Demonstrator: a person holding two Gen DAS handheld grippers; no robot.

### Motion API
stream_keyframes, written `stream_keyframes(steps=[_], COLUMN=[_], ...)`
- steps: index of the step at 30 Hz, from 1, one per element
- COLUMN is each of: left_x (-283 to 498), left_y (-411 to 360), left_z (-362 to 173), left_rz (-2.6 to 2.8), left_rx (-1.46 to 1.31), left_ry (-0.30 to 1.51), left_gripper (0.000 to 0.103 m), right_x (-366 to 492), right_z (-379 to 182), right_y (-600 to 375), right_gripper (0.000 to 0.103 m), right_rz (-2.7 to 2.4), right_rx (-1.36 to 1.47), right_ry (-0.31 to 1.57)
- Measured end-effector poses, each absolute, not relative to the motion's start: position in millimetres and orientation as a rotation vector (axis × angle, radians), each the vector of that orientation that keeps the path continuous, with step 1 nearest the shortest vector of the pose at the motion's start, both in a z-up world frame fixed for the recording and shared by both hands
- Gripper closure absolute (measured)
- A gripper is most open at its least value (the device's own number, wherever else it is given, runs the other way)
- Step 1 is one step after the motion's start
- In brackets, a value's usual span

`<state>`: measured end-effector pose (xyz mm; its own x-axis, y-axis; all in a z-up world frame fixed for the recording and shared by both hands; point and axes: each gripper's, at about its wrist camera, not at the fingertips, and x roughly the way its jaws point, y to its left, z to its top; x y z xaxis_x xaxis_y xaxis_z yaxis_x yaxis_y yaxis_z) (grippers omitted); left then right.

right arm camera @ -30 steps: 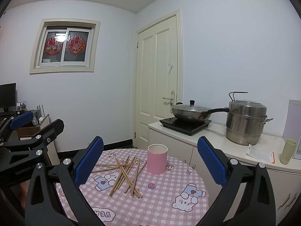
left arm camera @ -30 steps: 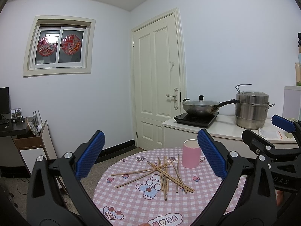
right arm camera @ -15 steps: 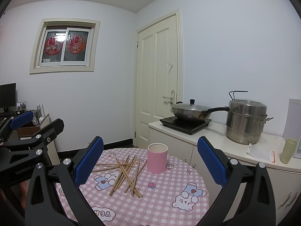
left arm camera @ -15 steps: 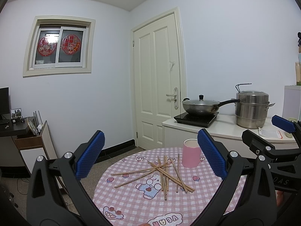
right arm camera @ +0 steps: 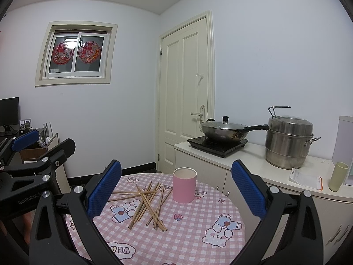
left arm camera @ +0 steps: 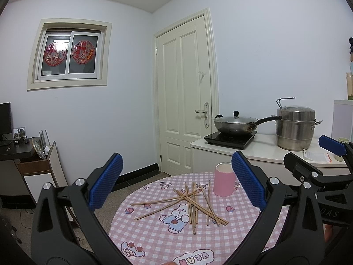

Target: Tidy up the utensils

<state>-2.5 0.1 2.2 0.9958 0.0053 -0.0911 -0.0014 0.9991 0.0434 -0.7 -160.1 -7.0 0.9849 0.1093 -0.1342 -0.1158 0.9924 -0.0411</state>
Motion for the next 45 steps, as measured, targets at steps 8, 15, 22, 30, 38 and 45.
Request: stream_keyframes(steps=[8,15,22,30,38,45], left_x=[-2,-2,-2,0,0,11], left_y=[2,2,2,4,18,19], left_z=[7,8,8,5,-5,-11], left_rz=[0.004,0.004,0.005,0.005,0.007,0.013], left_rx=[0.044,0.046,0.046,0.046,0.048,0.049], left_ry=[0.092,0.092,0.093,0.094,0.104,0.124], left_gripper=[0.006,0.006,0.006,0.006,0.006,0.006], right_x=[0,-2,2,4,7,13], right_z=[-12,-11,-20,-13,-11,-12], right_y=[-159,-159,-160,-164,-163,-162], right_gripper=[0.007,0.007,0.007,0.007,0.007,0.007], right_rz=[0.114,0.113,0.114,0.124,0.131,0.134], right_rx=[-0.048,-0.048,-0.047,-0.043,-0.042,-0.039], right_ry=[0.133,0.135,0.132,0.138,0.153,0.17])
